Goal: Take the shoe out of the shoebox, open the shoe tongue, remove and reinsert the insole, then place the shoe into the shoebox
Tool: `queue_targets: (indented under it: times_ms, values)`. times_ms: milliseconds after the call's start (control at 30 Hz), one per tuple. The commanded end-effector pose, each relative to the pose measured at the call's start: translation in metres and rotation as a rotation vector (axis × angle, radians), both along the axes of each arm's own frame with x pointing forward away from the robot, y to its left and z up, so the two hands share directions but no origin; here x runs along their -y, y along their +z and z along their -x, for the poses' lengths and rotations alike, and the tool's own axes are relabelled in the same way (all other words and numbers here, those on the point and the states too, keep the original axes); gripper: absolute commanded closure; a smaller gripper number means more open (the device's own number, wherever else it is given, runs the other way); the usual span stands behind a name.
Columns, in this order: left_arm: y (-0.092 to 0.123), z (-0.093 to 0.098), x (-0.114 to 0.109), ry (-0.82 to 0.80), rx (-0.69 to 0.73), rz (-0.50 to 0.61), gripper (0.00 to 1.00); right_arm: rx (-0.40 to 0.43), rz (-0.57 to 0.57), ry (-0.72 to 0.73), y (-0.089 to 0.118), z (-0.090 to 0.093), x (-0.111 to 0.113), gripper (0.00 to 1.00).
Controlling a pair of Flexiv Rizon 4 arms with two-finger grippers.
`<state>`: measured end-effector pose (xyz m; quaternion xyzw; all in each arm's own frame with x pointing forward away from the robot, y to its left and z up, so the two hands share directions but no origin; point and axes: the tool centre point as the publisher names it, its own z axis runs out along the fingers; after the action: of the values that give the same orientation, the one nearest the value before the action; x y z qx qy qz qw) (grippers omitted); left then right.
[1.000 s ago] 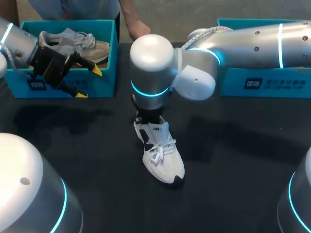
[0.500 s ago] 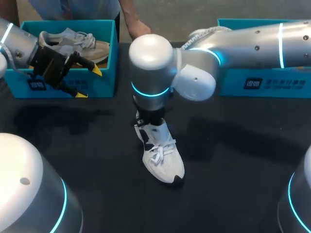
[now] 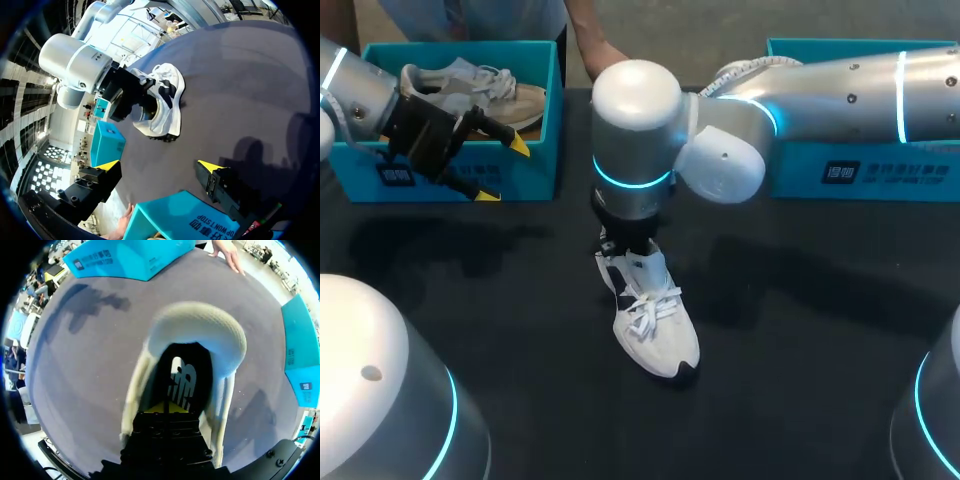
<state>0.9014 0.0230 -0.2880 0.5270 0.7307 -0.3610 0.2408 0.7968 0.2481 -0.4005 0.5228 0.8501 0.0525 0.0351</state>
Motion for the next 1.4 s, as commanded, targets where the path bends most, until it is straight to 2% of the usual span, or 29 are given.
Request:
queue_targets:
  times_ms: [33, 233, 500, 533, 567, 633, 800, 867, 1033, 1233, 1267, 1333, 1400]
  values:
    - [0.001, 0.001, 0.0, 0.001, 0.002, -0.004, 0.0, -0.004, 0.022, -0.001, 0.012, 0.002, -0.005, 1.0]
    - [0.001, 0.001, 0.0, 0.001, 0.002, -0.004, 0.0, -0.005, 0.034, 0.004, 0.022, 0.004, -0.005, 1.0]
    - [0.001, 0.001, 0.0, 0.001, 0.002, -0.004, 0.0, -0.02, 0.024, -0.006, 0.021, 0.003, 0.001, 1.0]
    - [0.001, 0.001, 0.0, 0.001, 0.002, -0.004, 0.0, -0.024, 0.024, -0.006, 0.022, 0.003, 0.002, 0.91]
    - [0.001, 0.001, 0.0, 0.001, 0.002, -0.004, 0.0, -0.025, 0.024, -0.006, 0.023, 0.003, 0.003, 0.91]
    - [0.001, 0.001, 0.0, 0.001, 0.002, -0.004, 0.0, -0.029, 0.023, -0.007, 0.026, 0.003, 0.005, 0.81]
    - [0.001, 0.001, 0.0, 0.001, 0.002, -0.004, 0.0, -0.037, 0.026, -0.011, 0.033, 0.007, 0.006, 0.73]
    - [0.001, 0.001, 0.0, 0.001, 0.002, -0.004, 0.0, -0.047, 0.027, -0.015, 0.036, 0.01, 0.007, 0.65]
    - [0.001, 0.001, 0.0, 0.001, 0.002, -0.004, 0.0, -0.072, 0.041, -0.016, 0.042, 0.016, 0.007, 0.6]
    - [0.001, 0.001, 0.0, 0.001, 0.002, -0.004, 0.0, -0.103, 0.031, -0.021, 0.04, 0.021, 0.01, 0.51]
    - [0.001, 0.001, 0.0, 0.001, 0.002, -0.004, 0.0, -0.105, 0.029, -0.022, 0.04, 0.022, 0.01, 0.42]
    - [0.001, 0.001, 0.0, 0.001, 0.002, -0.004, 0.0, -0.113, 0.023, -0.02, 0.038, 0.022, 0.01, 0.32]
    - [0.001, 0.001, 0.0, 0.001, 0.002, -0.004, 0.0, -0.12, 0.011, -0.019, 0.037, 0.023, 0.01, 0.1]
